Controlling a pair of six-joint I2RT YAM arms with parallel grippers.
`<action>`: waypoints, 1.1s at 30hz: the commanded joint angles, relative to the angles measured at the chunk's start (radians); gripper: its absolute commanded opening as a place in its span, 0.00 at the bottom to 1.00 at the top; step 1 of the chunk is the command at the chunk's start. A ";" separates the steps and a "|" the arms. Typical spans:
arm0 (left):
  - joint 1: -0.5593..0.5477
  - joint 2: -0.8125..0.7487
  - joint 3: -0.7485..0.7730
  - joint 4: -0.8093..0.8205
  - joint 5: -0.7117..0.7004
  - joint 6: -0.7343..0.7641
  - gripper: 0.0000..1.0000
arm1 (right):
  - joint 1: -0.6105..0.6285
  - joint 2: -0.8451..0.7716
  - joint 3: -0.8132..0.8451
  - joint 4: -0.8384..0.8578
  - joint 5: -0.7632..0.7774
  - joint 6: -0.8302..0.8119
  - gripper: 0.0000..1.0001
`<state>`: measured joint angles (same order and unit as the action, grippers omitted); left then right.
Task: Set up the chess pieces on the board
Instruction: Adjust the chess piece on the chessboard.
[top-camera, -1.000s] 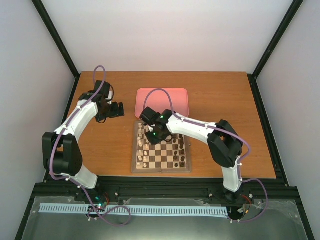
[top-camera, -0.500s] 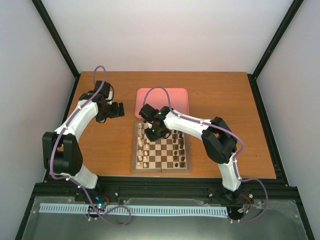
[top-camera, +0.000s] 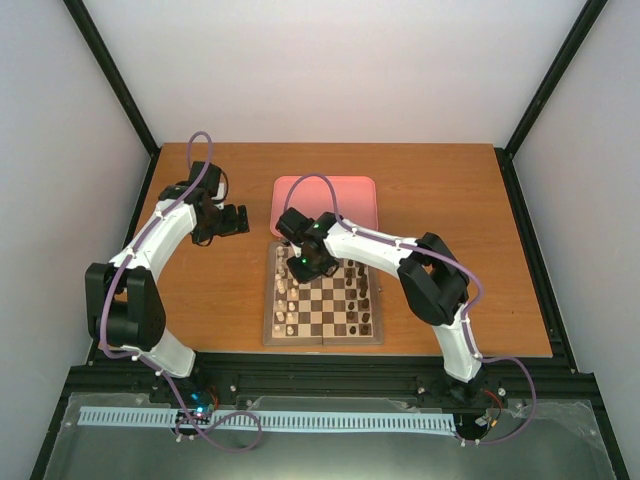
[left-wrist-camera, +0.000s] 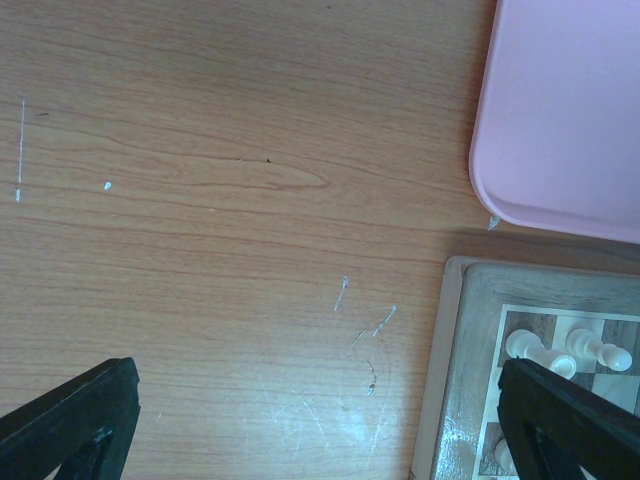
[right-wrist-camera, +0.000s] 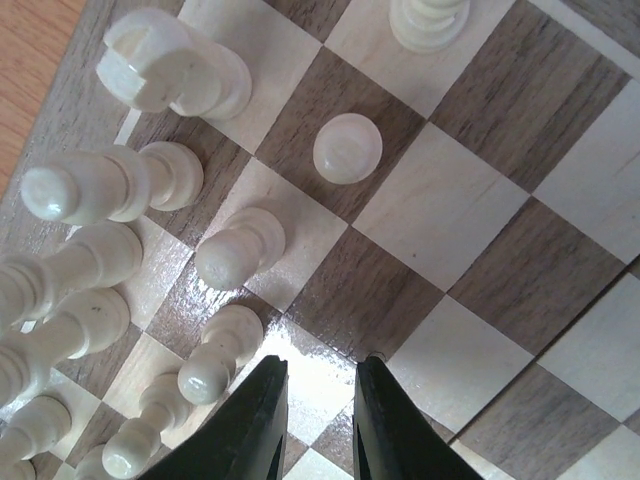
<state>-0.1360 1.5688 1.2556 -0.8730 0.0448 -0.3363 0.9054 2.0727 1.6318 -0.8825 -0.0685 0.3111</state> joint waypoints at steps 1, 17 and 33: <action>-0.004 0.003 0.033 -0.001 -0.009 0.012 1.00 | -0.001 0.022 0.028 -0.009 -0.019 -0.010 0.21; -0.004 0.007 0.030 0.003 -0.008 0.011 1.00 | 0.018 0.036 0.042 -0.010 -0.052 -0.030 0.21; -0.004 0.005 0.031 0.004 -0.008 0.011 1.00 | 0.016 -0.002 0.034 -0.024 0.042 -0.009 0.24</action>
<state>-0.1360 1.5688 1.2556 -0.8726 0.0444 -0.3363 0.9215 2.1025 1.6489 -0.8886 -0.0822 0.2905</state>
